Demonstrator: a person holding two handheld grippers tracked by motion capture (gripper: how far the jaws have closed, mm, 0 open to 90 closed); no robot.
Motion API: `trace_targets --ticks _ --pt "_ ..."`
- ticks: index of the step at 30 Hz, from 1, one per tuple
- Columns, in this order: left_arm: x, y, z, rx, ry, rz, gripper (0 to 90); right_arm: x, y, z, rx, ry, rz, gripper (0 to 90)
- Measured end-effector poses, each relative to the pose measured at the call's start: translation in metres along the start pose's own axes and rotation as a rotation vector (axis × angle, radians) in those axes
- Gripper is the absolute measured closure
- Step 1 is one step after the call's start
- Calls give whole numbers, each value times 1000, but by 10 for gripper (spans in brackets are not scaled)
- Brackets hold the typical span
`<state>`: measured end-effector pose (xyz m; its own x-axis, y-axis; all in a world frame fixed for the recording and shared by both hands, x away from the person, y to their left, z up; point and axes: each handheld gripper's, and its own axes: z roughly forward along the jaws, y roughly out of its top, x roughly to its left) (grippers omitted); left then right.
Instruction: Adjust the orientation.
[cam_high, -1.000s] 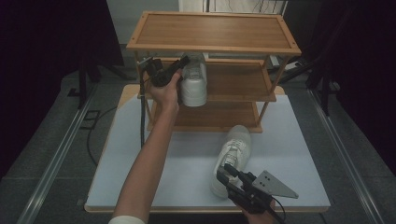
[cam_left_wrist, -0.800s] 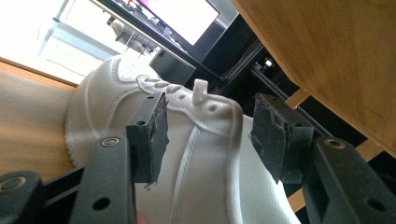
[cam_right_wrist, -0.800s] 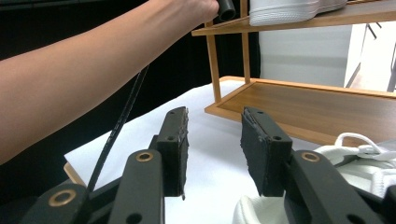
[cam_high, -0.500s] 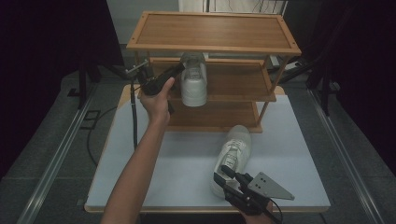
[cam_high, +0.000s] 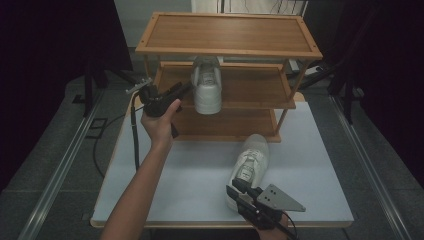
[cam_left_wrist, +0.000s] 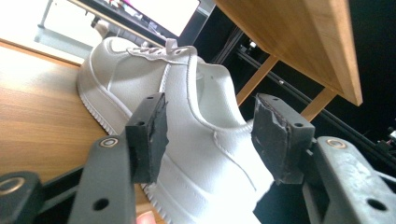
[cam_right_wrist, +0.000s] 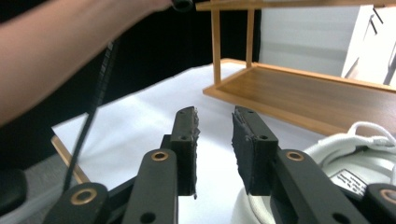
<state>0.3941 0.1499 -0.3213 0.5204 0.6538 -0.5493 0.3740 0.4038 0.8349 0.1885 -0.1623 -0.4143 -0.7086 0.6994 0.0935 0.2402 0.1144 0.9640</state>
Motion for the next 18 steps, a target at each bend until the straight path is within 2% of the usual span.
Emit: trace_targets --ticks 3,7,12,17,18 --pt "-3 -4 -9 12 -6 28 414 2 -5 5 37 -4 -15 708" --pt "-2 -10 -17 31 -18 31 397 6 -11 10 58 -29 -43 754" --pt "-2 -16 -30 33 -20 49 393 10 -20 18 105 -58 -82 859" --pt "2 -32 -49 28 -27 63 390 11 -31 31 178 -102 -138 888" --pt "4 -37 -53 30 -21 64 390 10 -33 32 176 -96 -142 899"
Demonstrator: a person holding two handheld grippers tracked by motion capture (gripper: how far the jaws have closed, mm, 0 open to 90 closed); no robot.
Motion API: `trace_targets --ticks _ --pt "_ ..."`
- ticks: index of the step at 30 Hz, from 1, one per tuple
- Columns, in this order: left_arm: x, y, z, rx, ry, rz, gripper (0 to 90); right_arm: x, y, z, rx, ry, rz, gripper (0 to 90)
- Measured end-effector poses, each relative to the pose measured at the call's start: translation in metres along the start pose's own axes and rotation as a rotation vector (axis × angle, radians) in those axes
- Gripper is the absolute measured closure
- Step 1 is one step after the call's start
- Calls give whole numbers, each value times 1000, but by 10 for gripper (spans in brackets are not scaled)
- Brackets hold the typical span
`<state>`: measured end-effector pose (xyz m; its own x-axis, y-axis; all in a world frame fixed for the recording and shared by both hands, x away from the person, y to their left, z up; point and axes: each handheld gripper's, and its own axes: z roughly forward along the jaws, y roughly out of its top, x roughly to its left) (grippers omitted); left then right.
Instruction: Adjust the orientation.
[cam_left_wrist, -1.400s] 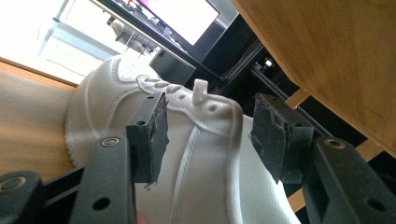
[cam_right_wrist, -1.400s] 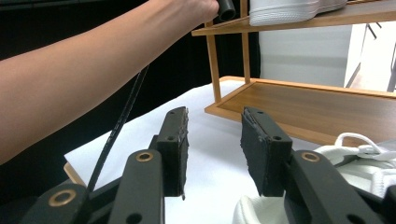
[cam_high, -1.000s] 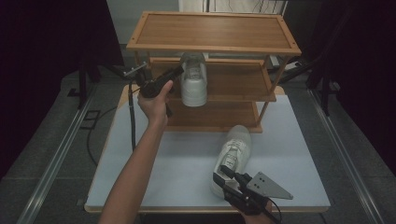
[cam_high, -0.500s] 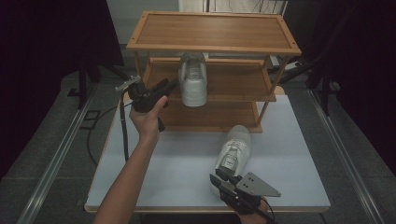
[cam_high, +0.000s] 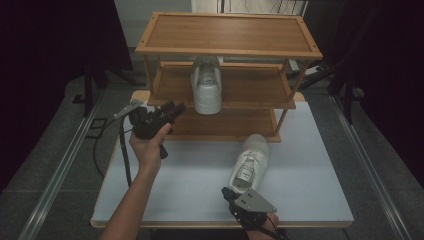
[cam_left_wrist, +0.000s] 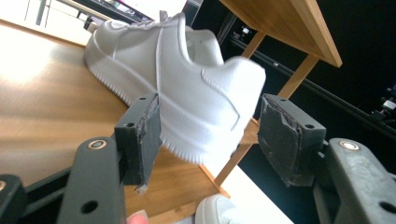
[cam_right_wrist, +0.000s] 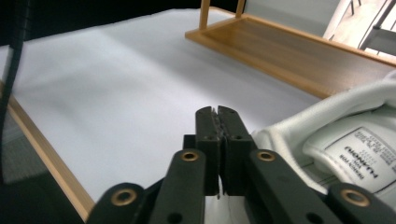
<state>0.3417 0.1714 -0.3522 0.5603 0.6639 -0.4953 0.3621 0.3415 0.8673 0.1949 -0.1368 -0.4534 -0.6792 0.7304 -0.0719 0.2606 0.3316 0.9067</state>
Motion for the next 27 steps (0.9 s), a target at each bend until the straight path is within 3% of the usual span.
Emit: trace_targets --ticks 4,12,19,22,27 --pt "9 -21 -16 30 9 -19 390 2 -2 -4 5 -25 -52 899" --pt "20 -65 -41 135 -8 -43 385 -4 -12 -27 9 -47 -30 894" --pt "31 -97 -46 215 10 -66 389 -15 -28 -58 4 -93 -1 874" --pt "32 -100 -48 226 17 -64 388 -22 -32 -65 -5 -89 34 859" --pt "32 -101 -53 232 24 -55 373 -26 -25 -68 -47 -31 57 807"
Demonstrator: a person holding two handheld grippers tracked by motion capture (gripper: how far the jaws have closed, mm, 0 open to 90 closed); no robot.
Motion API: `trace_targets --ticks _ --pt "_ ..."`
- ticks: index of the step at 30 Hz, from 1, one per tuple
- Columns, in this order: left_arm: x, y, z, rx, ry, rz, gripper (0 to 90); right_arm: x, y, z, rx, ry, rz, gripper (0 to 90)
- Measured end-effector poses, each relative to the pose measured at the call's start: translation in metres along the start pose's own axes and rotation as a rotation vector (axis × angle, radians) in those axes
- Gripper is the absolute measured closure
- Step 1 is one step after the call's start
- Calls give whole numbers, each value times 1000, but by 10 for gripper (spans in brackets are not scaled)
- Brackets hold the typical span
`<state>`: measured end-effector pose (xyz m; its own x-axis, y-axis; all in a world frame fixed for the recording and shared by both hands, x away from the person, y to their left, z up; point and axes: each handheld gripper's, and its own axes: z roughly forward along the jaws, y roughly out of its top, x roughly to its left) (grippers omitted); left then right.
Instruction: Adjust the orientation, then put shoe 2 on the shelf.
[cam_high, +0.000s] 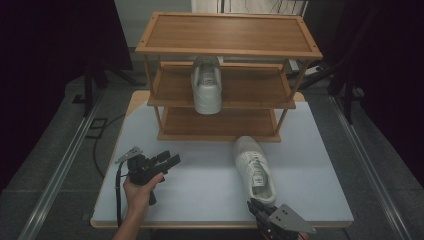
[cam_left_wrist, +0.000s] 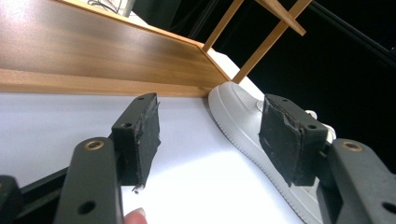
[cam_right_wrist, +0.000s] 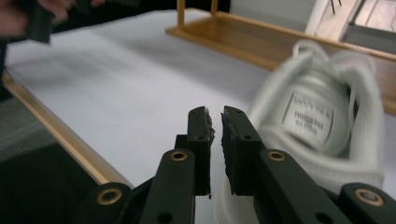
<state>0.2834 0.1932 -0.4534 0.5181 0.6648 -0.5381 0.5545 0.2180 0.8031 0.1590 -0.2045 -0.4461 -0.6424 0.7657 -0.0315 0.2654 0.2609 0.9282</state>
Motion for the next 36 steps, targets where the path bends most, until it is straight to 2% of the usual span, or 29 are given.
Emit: trace_targets --ticks 2,10,14,17,22,25,29,36 --pt "0 -1 -1 -2 -4 -7 369 -4 8 -3 -33 21 20 798" --pt "-1 2 -4 -9 -25 -25 365 -20 37 -8 -131 28 66 716" --pt "-2 6 -10 -28 -28 -29 361 -28 47 -8 -145 23 50 686" --pt "-1 6 -12 -29 -26 -31 360 -40 57 -3 -154 25 68 649" --pt "-1 3 -10 -12 -28 -34 358 -61 73 17 -147 31 104 576" --pt "0 1 -7 -3 -29 -39 357 -69 73 27 -138 28 125 557" --pt "1 2 -5 -11 -34 -60 358 -75 62 33 -104 15 139 534" --pt "0 2 -7 -11 -45 -50 358 -84 48 39 -65 -21 163 521"
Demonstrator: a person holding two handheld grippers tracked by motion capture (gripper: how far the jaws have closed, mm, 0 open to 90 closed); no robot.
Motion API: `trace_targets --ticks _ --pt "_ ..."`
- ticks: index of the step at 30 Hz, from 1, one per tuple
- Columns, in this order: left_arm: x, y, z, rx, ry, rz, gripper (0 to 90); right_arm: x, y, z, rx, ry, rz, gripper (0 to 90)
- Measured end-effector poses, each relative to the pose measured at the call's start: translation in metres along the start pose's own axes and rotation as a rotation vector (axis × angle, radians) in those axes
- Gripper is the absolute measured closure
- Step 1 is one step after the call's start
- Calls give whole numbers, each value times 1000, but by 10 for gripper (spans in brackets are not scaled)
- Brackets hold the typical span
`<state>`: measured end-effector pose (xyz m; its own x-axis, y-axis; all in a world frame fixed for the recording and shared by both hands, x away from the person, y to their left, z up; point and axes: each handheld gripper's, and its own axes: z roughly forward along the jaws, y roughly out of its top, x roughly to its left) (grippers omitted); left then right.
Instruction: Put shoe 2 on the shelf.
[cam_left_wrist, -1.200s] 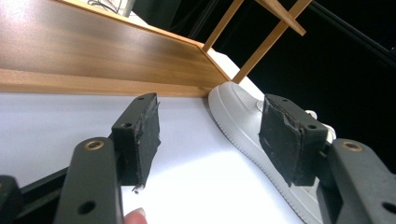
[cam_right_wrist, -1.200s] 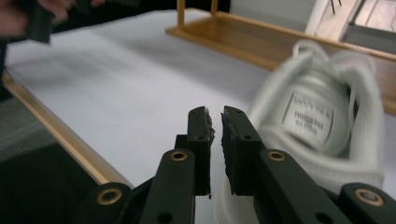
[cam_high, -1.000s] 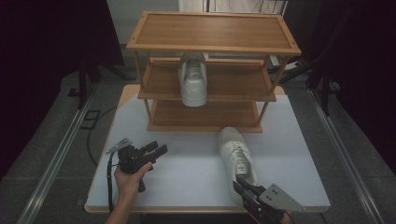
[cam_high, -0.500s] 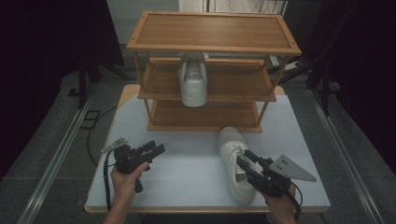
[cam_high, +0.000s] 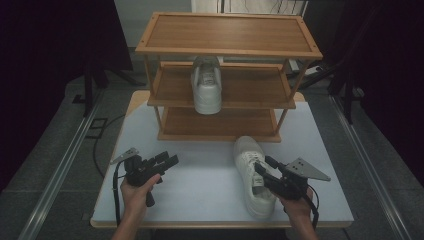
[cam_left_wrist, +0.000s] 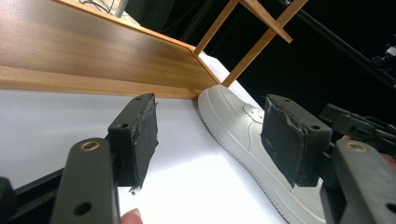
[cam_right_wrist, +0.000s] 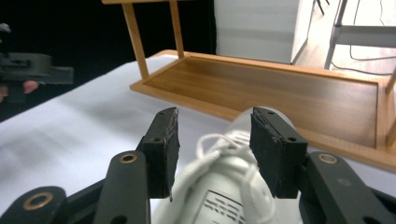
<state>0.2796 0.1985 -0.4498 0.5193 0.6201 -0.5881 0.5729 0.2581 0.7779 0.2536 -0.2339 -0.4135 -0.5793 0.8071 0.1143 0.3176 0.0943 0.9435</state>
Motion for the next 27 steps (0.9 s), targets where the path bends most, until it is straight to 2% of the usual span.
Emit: trace_targets --ticks 12,21,23,27 --pt "1 -3 4 23 -4 5 356 -16 -17 18 76 -82 -9 500" --pt "2 -4 6 33 -7 2 356 -21 -26 34 134 -115 -24 497" --pt "2 -5 6 35 -9 2 356 -22 -28 37 145 -110 -3 497" --pt "1 -5 6 37 -12 2 356 -23 -28 39 157 -118 5 519"
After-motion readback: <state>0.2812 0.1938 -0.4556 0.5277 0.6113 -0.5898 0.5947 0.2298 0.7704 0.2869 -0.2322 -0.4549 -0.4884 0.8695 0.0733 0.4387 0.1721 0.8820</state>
